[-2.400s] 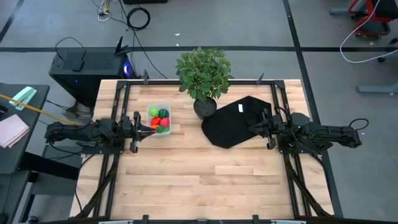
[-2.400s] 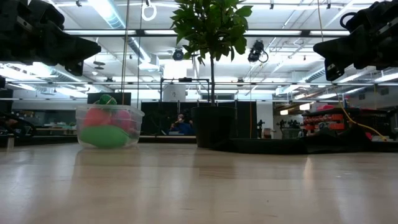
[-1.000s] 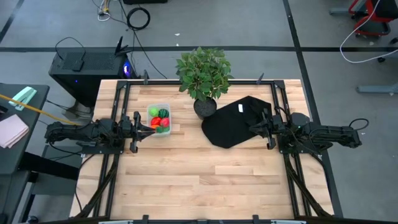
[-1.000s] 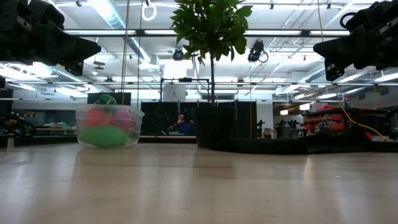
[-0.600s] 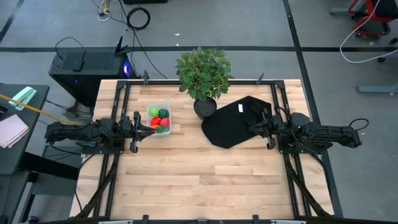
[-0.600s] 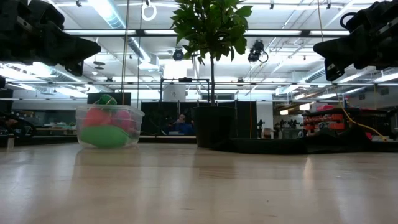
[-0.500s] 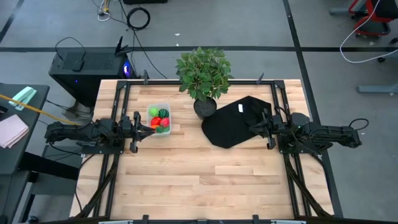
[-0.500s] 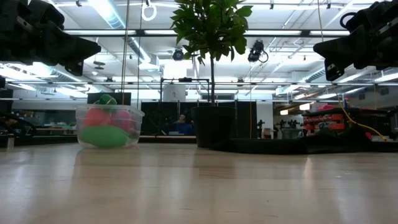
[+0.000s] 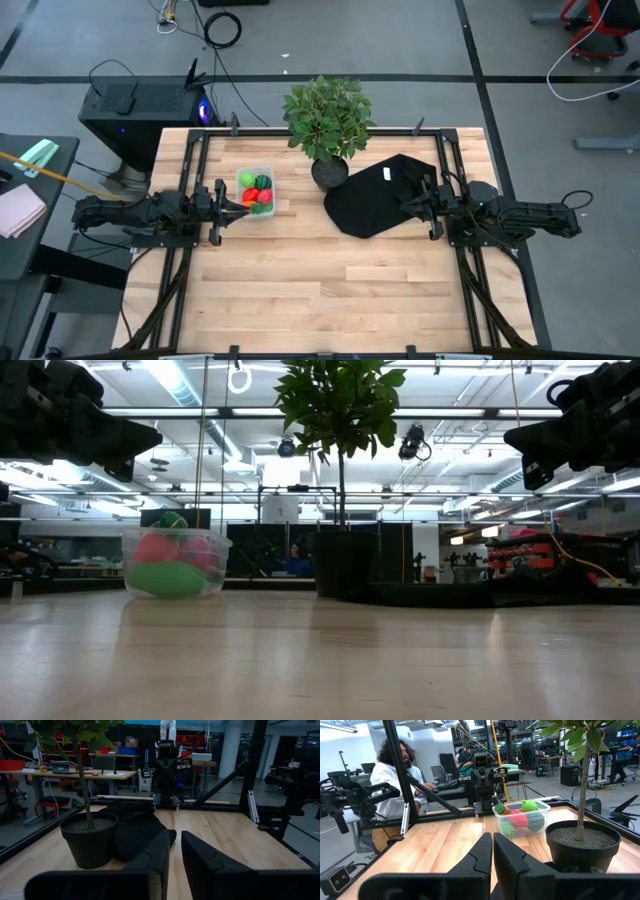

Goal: Pick and placing Produce into tupperware
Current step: Return to Home Position

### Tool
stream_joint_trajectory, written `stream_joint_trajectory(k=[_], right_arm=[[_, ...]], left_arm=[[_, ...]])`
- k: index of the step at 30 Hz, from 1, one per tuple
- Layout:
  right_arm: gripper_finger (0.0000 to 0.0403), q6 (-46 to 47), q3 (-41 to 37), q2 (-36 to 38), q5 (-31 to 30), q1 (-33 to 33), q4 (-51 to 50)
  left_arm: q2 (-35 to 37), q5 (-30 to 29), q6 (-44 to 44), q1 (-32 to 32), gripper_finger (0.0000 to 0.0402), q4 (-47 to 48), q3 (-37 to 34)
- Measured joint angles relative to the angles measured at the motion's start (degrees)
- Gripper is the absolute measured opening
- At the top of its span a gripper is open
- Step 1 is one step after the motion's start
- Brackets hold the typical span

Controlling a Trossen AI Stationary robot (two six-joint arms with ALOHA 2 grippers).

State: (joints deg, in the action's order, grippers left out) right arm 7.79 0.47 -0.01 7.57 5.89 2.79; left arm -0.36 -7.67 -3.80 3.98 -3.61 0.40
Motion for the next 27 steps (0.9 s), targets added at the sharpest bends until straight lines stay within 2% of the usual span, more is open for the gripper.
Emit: stream_joint_trajectory(k=[27], right_arm=[[0.0023,0.0,0.0,0.0,0.0,0.0,0.0]], left_arm=[[0.0,-0.01,-0.01,0.01,0.0056,-0.01,0.0]])
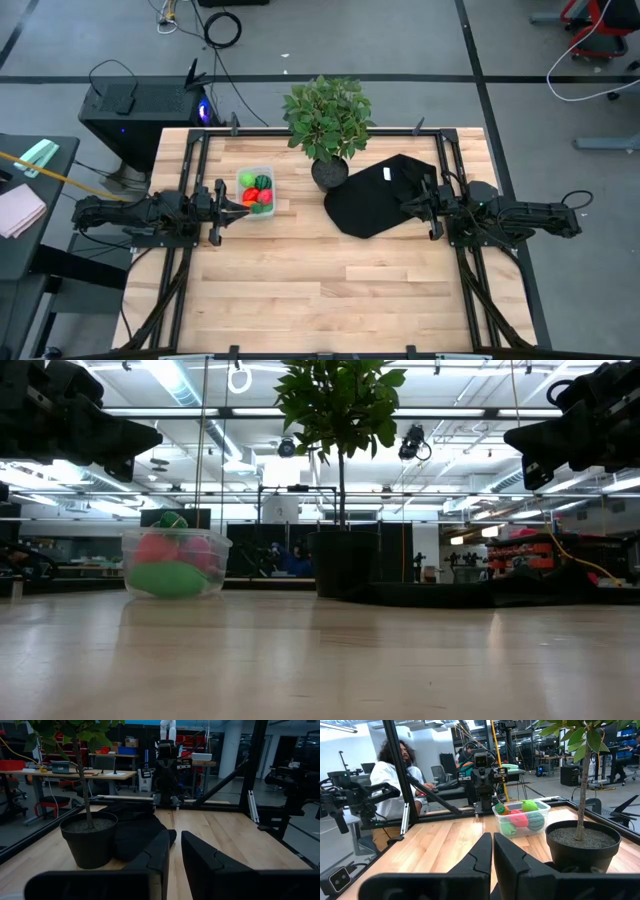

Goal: Pick and placing Produce into tupperware
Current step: Return to Home Position

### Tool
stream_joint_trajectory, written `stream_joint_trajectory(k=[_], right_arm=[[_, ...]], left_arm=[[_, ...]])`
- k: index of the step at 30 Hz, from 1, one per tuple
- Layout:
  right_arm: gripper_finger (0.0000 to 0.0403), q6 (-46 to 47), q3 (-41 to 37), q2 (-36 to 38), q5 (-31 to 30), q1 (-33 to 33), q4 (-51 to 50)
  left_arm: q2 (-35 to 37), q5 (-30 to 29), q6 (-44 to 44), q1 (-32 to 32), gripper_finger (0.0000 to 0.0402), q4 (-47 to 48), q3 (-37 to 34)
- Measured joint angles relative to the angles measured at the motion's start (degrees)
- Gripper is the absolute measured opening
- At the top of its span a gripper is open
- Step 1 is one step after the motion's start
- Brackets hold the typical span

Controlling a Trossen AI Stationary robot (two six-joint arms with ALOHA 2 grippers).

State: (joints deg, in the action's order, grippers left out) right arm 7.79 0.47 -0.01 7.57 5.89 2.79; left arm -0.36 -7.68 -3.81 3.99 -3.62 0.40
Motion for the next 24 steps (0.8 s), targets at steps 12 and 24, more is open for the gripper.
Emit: stream_joint_trajectory(k=[12,24], right_arm=[[0.0023,0.0,0.0,0.0,0.0,-0.01,0.0],[0.0023,0.0,0.0,0.0,0.0,0.0,0.0]], left_arm=[[0.0,0.02,0.0,-0.01,0.0063,0.0,0.0],[0.0,0.02,-0.02,-0.01,0.0056,0.01,0.0]])
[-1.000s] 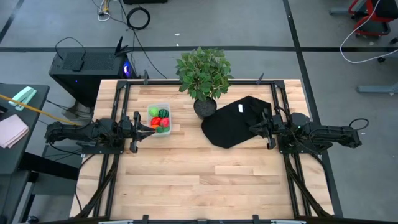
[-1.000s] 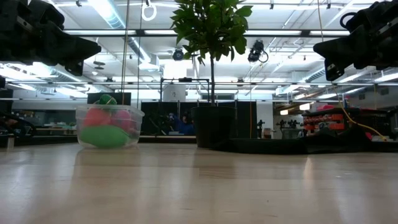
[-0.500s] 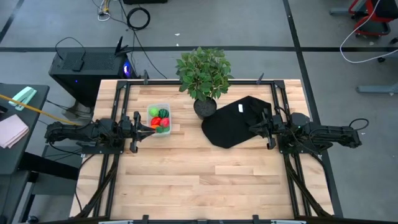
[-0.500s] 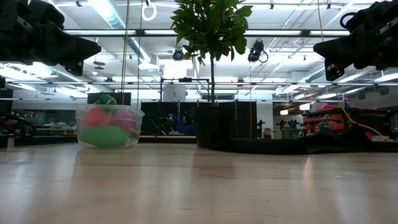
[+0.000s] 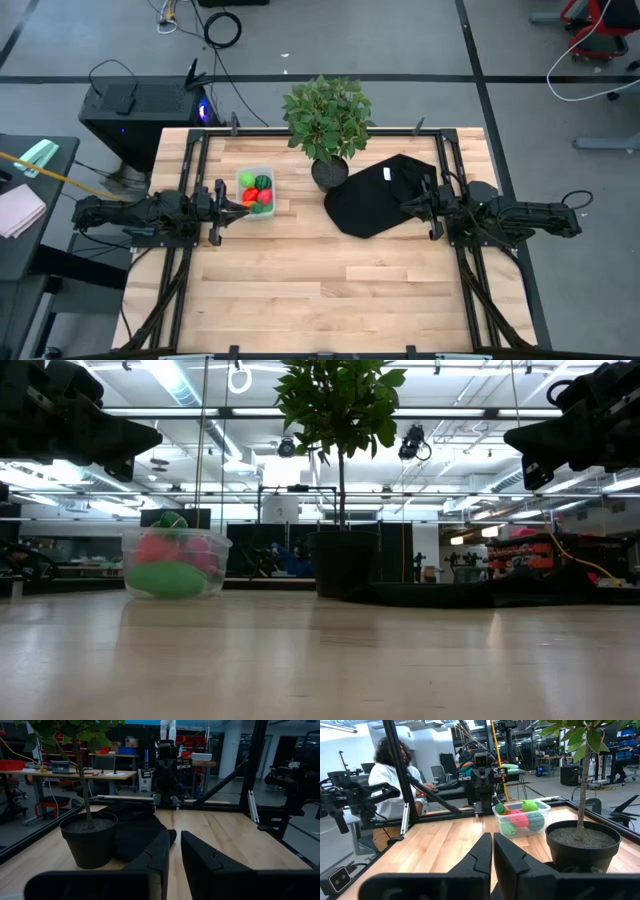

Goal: Pick and placing Produce into tupperware
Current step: Return to Home Position

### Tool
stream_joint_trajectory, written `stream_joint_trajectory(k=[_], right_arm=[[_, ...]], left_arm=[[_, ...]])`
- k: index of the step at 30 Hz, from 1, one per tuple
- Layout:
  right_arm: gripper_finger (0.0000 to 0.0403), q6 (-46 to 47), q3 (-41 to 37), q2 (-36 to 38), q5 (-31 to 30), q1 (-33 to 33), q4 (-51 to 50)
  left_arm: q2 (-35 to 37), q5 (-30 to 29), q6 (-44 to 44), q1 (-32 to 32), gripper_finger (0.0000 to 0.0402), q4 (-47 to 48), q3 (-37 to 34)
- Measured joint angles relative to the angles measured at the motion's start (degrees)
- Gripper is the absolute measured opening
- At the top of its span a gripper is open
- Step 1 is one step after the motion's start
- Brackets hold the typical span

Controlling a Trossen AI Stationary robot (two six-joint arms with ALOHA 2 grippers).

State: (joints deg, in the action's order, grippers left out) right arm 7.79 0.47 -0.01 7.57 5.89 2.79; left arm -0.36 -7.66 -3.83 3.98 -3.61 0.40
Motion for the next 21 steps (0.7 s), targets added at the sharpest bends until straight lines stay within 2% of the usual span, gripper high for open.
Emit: stream_joint_trajectory(k=[21], right_arm=[[0.0023,0.0,0.0,0.0,-0.01,-0.01,0.0]], left_arm=[[0.0,-0.01,0.02,0.0,0.0056,0.01,0.01]])
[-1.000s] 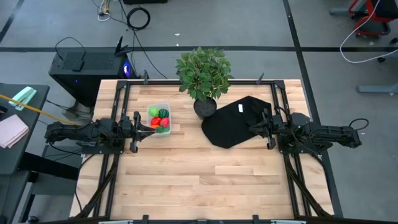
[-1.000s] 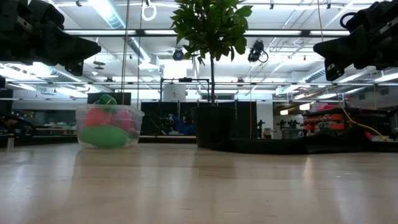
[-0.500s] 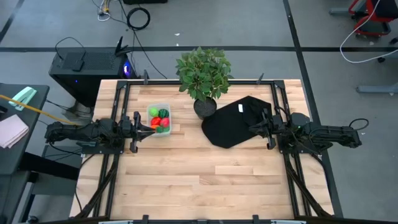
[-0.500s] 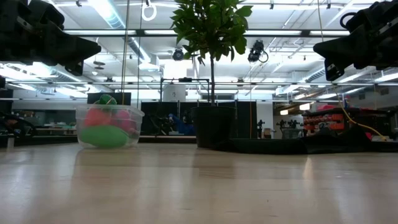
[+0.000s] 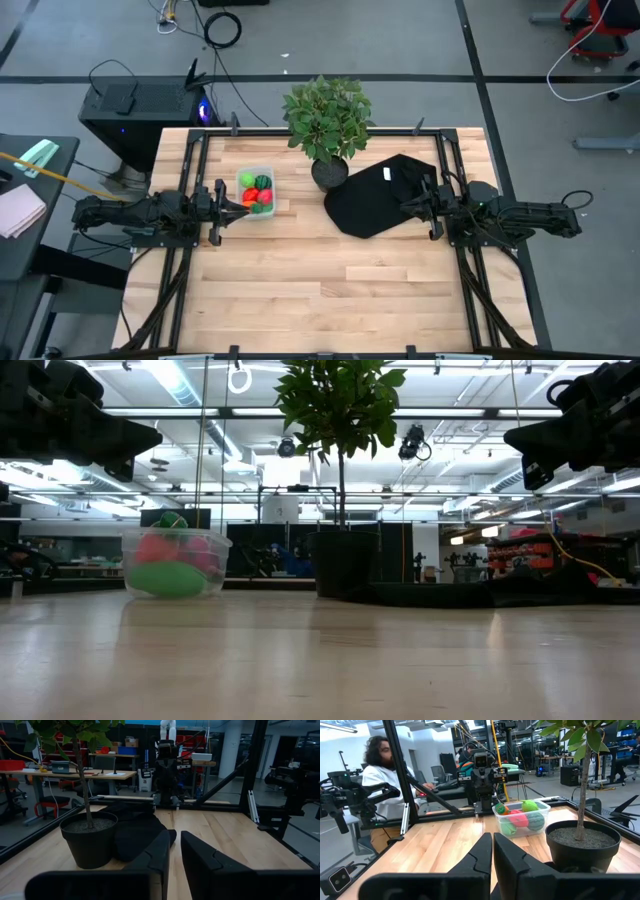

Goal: Pick and placing Produce into tupperware
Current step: Return to Home Position

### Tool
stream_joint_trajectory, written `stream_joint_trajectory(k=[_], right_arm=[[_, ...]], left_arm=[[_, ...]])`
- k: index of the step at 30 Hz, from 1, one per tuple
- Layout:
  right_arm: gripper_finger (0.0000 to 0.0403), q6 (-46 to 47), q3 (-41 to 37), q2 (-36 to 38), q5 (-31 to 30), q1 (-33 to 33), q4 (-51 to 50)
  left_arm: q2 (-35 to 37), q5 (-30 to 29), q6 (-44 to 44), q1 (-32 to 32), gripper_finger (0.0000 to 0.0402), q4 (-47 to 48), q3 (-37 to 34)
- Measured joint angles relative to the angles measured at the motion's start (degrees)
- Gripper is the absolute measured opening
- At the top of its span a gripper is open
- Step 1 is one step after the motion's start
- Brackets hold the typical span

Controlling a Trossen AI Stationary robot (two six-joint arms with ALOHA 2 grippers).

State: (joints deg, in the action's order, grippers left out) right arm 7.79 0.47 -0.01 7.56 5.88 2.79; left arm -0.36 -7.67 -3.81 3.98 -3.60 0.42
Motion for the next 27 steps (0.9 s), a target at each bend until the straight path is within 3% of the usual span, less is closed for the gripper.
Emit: stream_joint_trajectory(k=[27], right_arm=[[0.0024,0.0,0.0,0.0,0.01,-0.01,0.0]], left_arm=[[0.0,0.0,0.02,-0.01,0.0061,-0.01,-0.01]])
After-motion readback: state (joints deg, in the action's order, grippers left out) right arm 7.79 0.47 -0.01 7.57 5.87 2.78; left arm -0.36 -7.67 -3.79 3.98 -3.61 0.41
